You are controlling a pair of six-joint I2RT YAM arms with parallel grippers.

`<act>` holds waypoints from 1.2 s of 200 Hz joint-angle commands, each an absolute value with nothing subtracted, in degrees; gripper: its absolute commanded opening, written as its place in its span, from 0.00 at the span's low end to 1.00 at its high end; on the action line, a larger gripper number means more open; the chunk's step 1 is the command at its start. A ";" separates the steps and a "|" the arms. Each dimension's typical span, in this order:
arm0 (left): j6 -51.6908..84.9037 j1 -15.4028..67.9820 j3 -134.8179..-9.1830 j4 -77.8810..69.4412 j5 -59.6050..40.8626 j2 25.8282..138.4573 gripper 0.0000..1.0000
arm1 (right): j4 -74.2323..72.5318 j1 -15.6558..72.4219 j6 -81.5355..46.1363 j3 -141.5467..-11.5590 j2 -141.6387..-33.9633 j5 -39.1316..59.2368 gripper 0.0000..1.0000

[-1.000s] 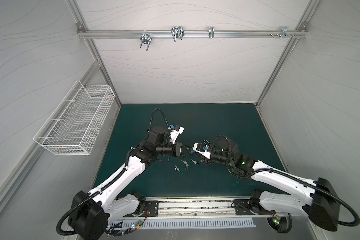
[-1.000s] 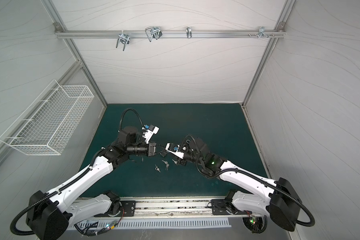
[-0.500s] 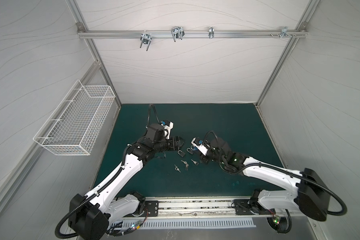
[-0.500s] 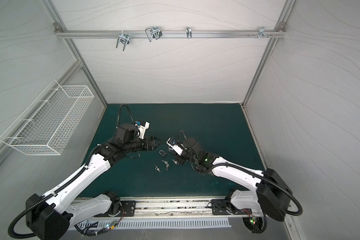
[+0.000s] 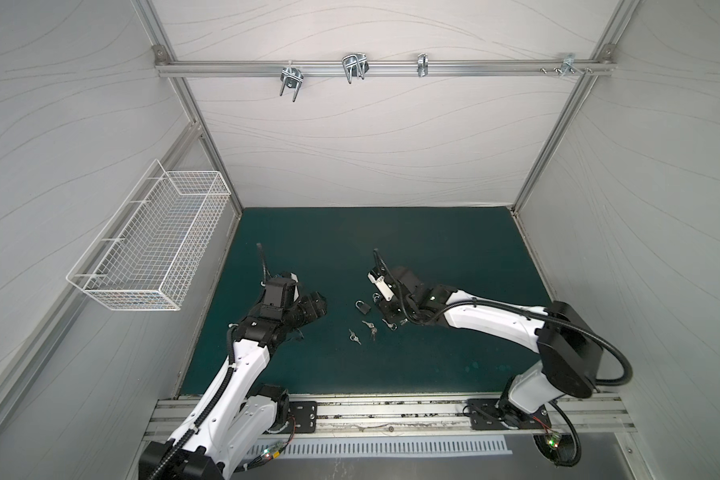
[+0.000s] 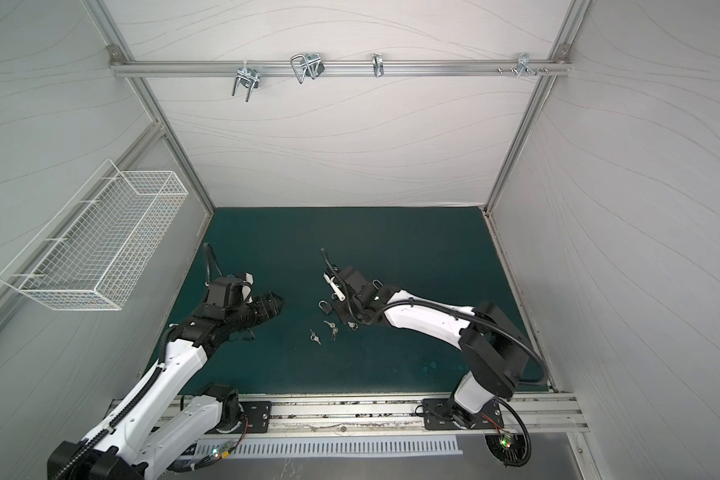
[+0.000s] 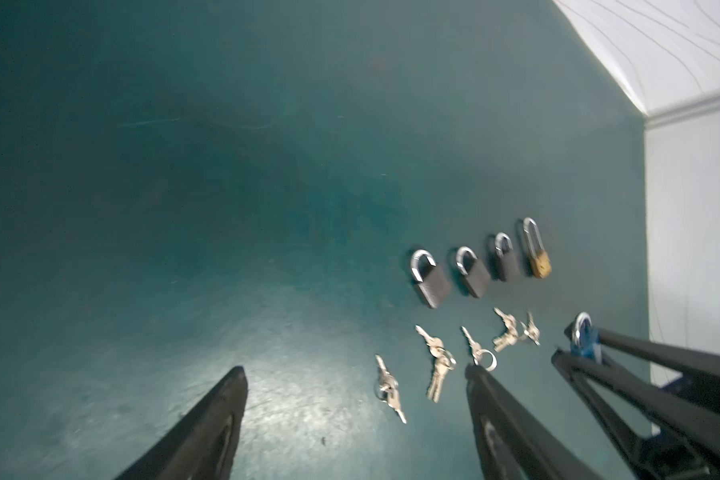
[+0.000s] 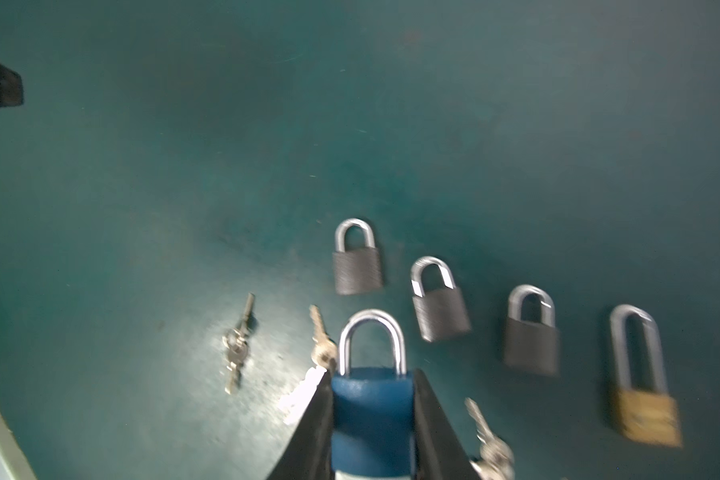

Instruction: Lock with the key

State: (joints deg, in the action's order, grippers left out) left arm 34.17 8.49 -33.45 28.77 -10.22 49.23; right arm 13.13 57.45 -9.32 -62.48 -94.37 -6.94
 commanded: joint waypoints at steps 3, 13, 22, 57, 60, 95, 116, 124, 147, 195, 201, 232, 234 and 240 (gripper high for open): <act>36.47 5.16 -33.04 29.85 -10.76 46.83 0.85 | 19.97 61.08 -12.32 -70.39 -103.08 -7.55 0.00; 36.82 3.83 -32.58 30.52 -10.74 45.39 0.87 | 21.53 61.76 -12.75 -73.74 -106.73 -7.32 0.00; 37.07 2.74 -32.39 31.36 -10.36 44.20 0.90 | 22.88 62.20 -13.28 -76.25 -109.42 -7.36 0.00; 36.69 0.31 -32.52 33.99 -9.45 42.11 0.99 | 27.92 62.48 -14.16 -84.52 -116.71 -7.81 0.00; 36.62 0.27 -32.52 34.01 -9.48 42.08 0.99 | 28.18 62.49 -14.22 -85.05 -117.08 -7.78 0.00; 36.84 0.09 -32.56 33.16 -10.03 42.73 0.99 | 31.48 62.40 -14.00 -90.38 -121.99 -7.59 0.00; 36.82 0.00 -32.71 32.77 -10.11 43.37 0.99 | 33.28 62.49 -13.70 -93.43 -124.16 -7.50 0.05; 36.78 0.00 -32.69 32.57 -10.13 43.50 0.99 | 33.45 62.45 -13.66 -94.06 -124.49 -7.81 0.06; 36.80 0.00 -32.75 32.61 -10.13 43.43 0.99 | 34.73 62.32 -13.03 -96.43 -126.09 -7.37 0.10; 36.56 0.00 -32.61 32.22 -10.97 44.22 0.99 | 37.25 62.39 -11.88 -99.33 -129.35 -6.35 0.17; 36.46 0.00 -32.73 32.11 -11.09 44.41 0.99 | 37.34 62.40 -11.88 -99.24 -129.53 -6.35 0.19; 36.14 -0.16 -32.87 32.25 -10.86 44.54 0.99 | 37.87 62.35 -12.00 -98.84 -129.96 -6.27 0.26; 36.13 -0.17 -32.87 32.19 -10.89 44.56 0.99 | 37.88 62.32 -12.07 -98.76 -129.92 -6.16 0.26; 36.12 -0.22 -32.91 32.24 -10.90 44.33 0.99 | 37.69 62.34 -12.13 -98.47 -129.74 -6.08 0.27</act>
